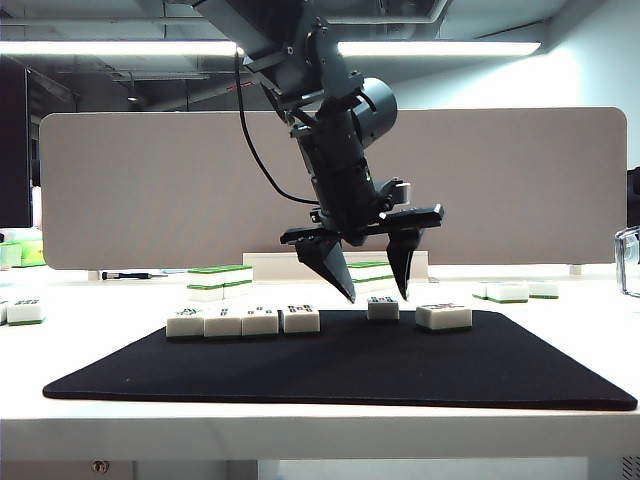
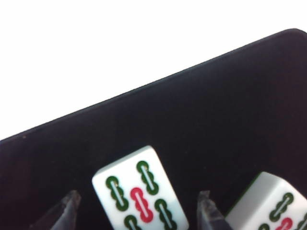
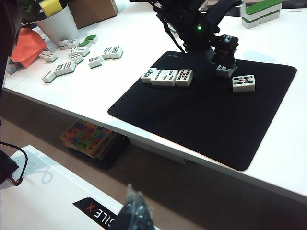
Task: Align six mahjong tiles in a row on the table.
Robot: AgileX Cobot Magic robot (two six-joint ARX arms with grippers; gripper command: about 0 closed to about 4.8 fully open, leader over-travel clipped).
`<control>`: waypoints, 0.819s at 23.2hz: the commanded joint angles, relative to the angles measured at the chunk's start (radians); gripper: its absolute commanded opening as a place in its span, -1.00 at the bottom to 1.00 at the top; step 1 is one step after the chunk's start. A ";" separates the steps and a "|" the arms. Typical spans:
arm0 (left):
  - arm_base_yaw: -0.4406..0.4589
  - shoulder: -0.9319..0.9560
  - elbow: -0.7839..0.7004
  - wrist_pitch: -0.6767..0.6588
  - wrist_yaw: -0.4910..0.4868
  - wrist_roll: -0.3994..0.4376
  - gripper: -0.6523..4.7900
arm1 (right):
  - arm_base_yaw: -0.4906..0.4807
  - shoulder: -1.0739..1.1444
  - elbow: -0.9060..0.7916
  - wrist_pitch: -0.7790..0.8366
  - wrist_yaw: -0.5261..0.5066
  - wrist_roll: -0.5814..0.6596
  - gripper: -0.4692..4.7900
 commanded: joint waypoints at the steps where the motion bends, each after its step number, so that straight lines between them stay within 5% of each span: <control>1: -0.006 0.008 0.002 0.015 -0.005 -0.003 0.37 | 0.001 -0.012 0.003 0.016 0.001 -0.004 -0.82; 5: -0.011 0.012 0.002 0.024 -0.019 -0.003 -0.03 | 0.001 -0.012 0.003 0.016 0.001 -0.003 -0.82; 8: -0.011 0.012 0.002 0.014 -0.019 -0.003 -0.11 | 0.001 -0.012 0.003 0.016 0.001 -0.004 -0.82; 19: -0.009 -0.046 0.004 -0.206 0.003 -0.063 -0.11 | 0.001 -0.012 0.003 0.016 0.001 -0.004 -0.82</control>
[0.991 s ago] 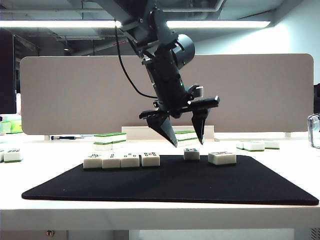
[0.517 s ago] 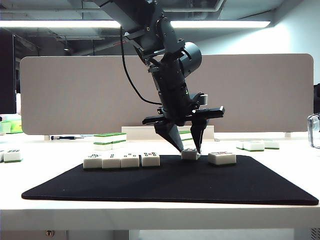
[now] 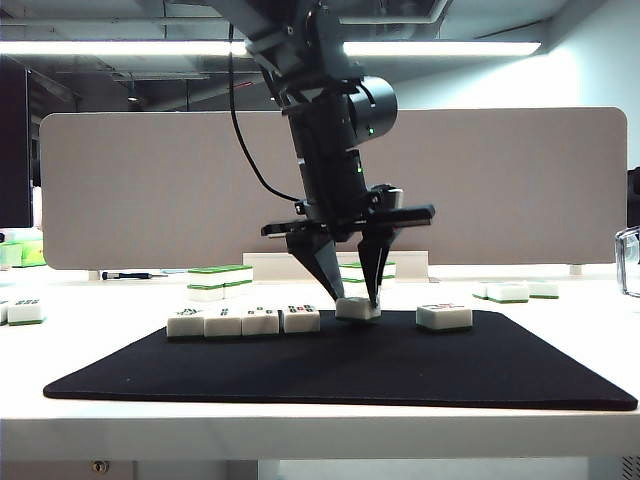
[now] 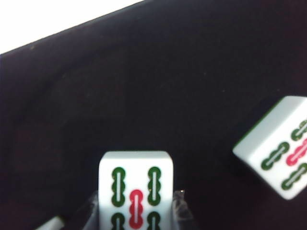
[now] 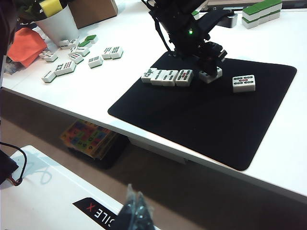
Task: Align six mahjong tiles in a row on the table.
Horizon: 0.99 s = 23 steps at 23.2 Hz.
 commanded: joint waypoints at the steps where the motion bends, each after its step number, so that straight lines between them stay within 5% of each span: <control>1: 0.003 -0.011 0.005 -0.032 0.050 -0.039 -0.11 | 0.001 -0.012 0.003 0.016 0.001 -0.003 -0.82; 10: 0.003 -0.011 0.005 -0.089 0.066 -0.036 -0.07 | 0.001 -0.012 0.003 0.016 0.001 -0.004 -0.82; 14: 0.003 -0.021 0.005 -0.089 0.067 -0.031 0.25 | 0.001 -0.012 0.003 0.015 0.001 -0.003 -0.82; 18: -0.002 -0.069 0.005 -0.066 0.086 -0.026 0.24 | 0.001 -0.012 0.003 0.016 0.001 -0.003 -0.82; 20: -0.010 -0.074 0.005 -0.051 0.086 -0.015 0.12 | 0.001 -0.012 0.003 0.016 0.001 -0.003 -0.82; 23: -0.034 -0.056 0.004 -0.052 0.087 0.091 -0.37 | 0.001 -0.012 0.003 0.016 0.001 -0.003 -0.82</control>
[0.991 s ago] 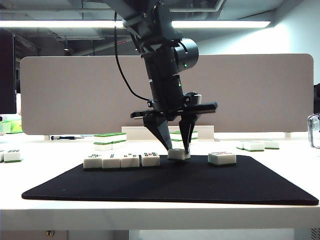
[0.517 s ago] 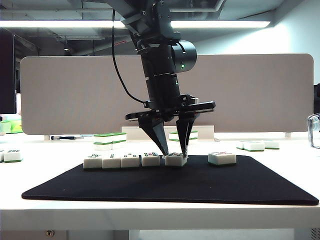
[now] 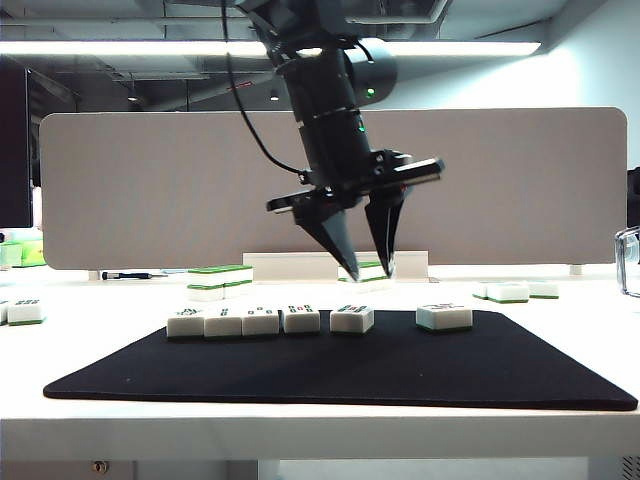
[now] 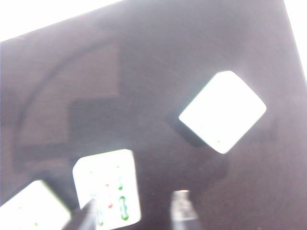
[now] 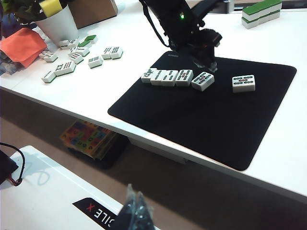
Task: Align six mahjong tiles in a row on the table.
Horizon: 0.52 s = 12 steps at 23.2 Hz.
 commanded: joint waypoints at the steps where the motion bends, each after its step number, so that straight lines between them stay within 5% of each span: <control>1: -0.028 0.019 0.000 0.003 0.001 0.090 -0.45 | 0.001 -0.012 0.003 0.016 0.001 -0.003 -0.82; 12: -0.039 0.074 0.000 0.039 -0.098 0.112 -0.47 | 0.001 -0.012 0.003 0.015 0.001 -0.003 -0.82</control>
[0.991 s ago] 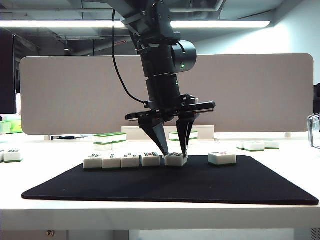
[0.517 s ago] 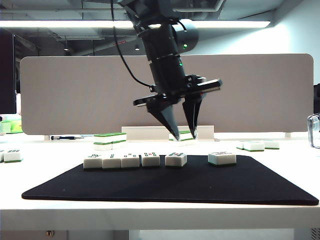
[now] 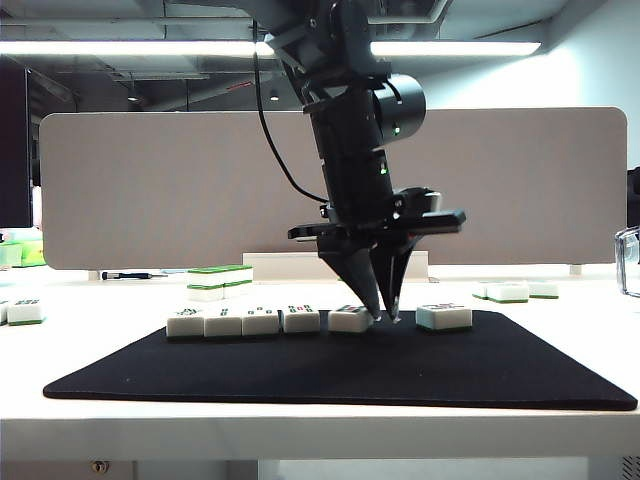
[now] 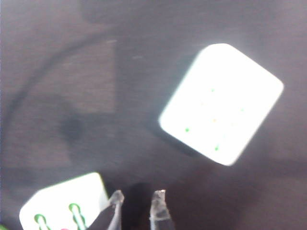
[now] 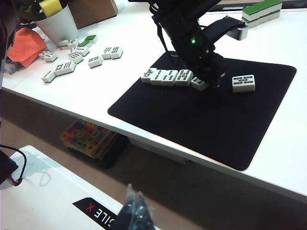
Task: Align six mahjong tiles in a row on the table.
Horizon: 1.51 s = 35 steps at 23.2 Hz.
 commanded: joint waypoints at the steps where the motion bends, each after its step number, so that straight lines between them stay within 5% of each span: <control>1: 0.000 -0.003 0.002 0.010 -0.039 0.000 -0.47 | 0.001 -0.012 0.003 0.015 0.001 -0.003 -0.82; 13: 0.000 -0.004 0.002 -0.043 -0.159 -0.094 -0.47 | 0.001 -0.012 0.003 0.008 0.001 -0.003 -0.82; 21: -0.001 -0.040 0.008 -0.014 -0.148 -0.102 -0.47 | 0.001 -0.012 0.003 0.009 0.001 -0.003 -0.82; 26: -0.002 -0.072 0.006 0.061 0.048 0.204 -0.38 | 0.001 -0.012 0.003 0.009 0.001 -0.003 -0.82; 28: -0.016 -0.060 0.006 0.069 0.064 0.304 0.01 | 0.001 -0.012 0.003 0.009 0.001 -0.004 -0.82; 31: -0.016 -0.047 0.006 0.105 0.085 0.381 0.56 | 0.001 -0.012 0.003 0.009 0.001 -0.003 -0.82; 35: -0.016 -0.027 0.006 0.178 0.149 0.386 0.61 | 0.001 -0.012 0.003 0.009 0.001 -0.003 -0.82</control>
